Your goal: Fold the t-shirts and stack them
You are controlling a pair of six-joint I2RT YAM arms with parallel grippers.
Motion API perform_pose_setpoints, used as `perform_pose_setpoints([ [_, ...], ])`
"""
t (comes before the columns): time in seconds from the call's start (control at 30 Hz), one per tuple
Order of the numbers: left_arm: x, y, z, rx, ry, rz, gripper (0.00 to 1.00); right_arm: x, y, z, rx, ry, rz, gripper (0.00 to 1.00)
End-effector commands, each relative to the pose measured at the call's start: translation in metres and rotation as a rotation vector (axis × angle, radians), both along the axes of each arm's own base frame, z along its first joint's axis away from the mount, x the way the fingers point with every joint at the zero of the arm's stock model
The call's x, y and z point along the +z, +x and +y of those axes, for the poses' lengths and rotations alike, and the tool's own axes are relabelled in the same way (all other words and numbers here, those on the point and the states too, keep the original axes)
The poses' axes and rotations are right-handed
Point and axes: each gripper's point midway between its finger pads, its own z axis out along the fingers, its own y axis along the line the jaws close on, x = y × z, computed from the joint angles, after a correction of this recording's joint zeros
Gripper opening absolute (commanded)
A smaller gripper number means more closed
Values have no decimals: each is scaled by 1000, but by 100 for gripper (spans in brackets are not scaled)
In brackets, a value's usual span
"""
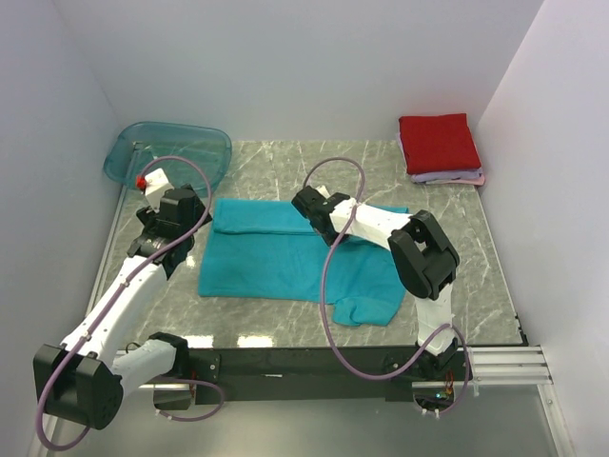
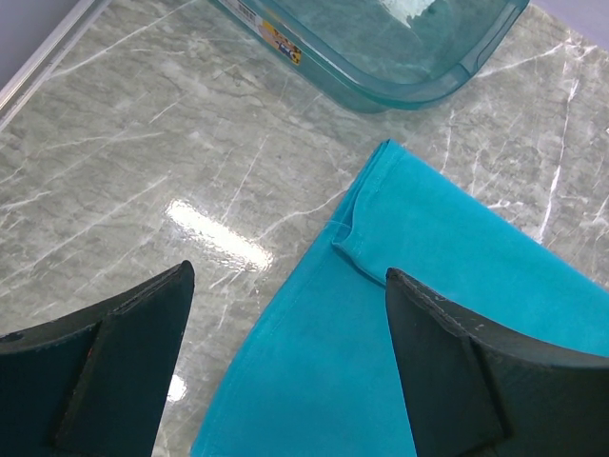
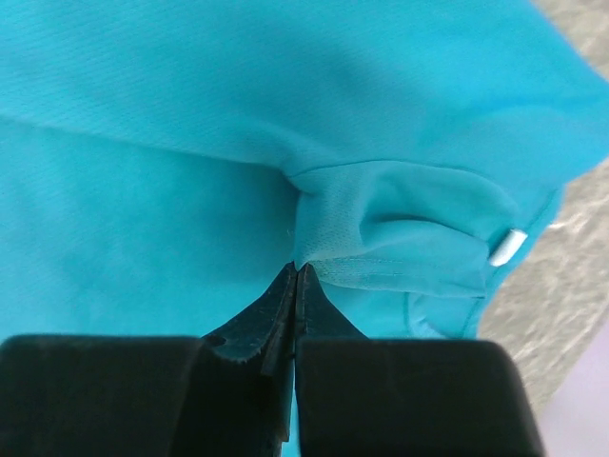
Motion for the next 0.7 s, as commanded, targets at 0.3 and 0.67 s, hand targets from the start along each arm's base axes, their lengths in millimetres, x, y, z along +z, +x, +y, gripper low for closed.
perform_pose_setpoints([
  [0.3,-5,4,-4,-33,4,21,87,8,-23,40,-14,168,191,12],
  [0.67,-10,5,-6,-44,7,42,88,63,-27,16,-114,514,81,45],
])
